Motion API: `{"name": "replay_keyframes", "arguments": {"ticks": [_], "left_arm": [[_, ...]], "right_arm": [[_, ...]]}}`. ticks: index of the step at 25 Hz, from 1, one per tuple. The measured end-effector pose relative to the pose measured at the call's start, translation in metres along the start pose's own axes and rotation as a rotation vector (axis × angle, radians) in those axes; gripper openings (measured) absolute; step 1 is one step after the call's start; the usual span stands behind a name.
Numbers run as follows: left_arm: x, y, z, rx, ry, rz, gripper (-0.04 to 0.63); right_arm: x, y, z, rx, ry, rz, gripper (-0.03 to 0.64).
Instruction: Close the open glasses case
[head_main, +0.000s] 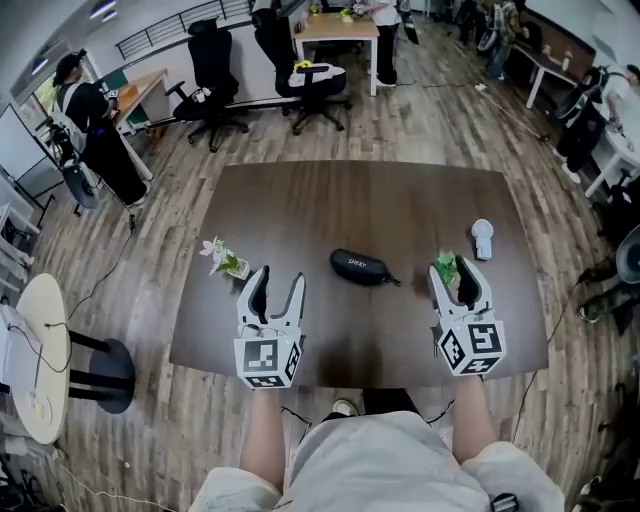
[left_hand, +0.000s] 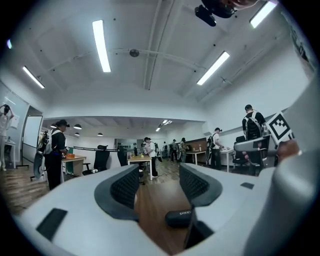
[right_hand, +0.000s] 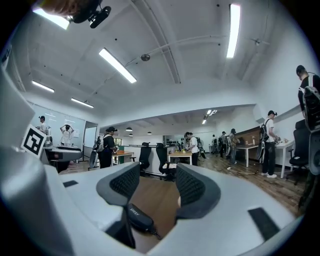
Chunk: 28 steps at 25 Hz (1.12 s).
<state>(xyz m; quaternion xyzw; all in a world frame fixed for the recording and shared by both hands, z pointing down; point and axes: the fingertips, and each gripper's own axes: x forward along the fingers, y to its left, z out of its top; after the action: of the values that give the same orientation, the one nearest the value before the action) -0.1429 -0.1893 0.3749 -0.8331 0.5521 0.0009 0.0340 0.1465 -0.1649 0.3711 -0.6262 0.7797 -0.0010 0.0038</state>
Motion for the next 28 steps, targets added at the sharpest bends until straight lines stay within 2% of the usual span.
{"name": "replay_keyframes", "arguments": {"ticks": [4, 7, 17, 23, 28], "left_arm": [[0.034, -0.018, -0.002, 0.02, -0.01, -0.041, 0.254], [0.055, -0.026, -0.011, 0.029, 0.019, -0.058, 0.253], [0.089, -0.033, -0.023, 0.02, 0.062, -0.087, 0.252], [0.091, -0.026, -0.038, 0.008, 0.09, -0.074, 0.253], [0.085, -0.021, -0.054, 0.011, 0.123, -0.057, 0.252]], "right_arm": [[0.011, -0.023, -0.006, 0.008, 0.001, -0.022, 0.232], [0.021, -0.035, -0.007, 0.015, 0.002, -0.031, 0.232], [0.047, -0.047, -0.019, 0.015, 0.044, -0.026, 0.23], [0.065, -0.013, -0.044, -0.071, 0.117, 0.071, 0.23], [0.081, 0.019, -0.065, -0.096, 0.17, 0.163, 0.232]]}}
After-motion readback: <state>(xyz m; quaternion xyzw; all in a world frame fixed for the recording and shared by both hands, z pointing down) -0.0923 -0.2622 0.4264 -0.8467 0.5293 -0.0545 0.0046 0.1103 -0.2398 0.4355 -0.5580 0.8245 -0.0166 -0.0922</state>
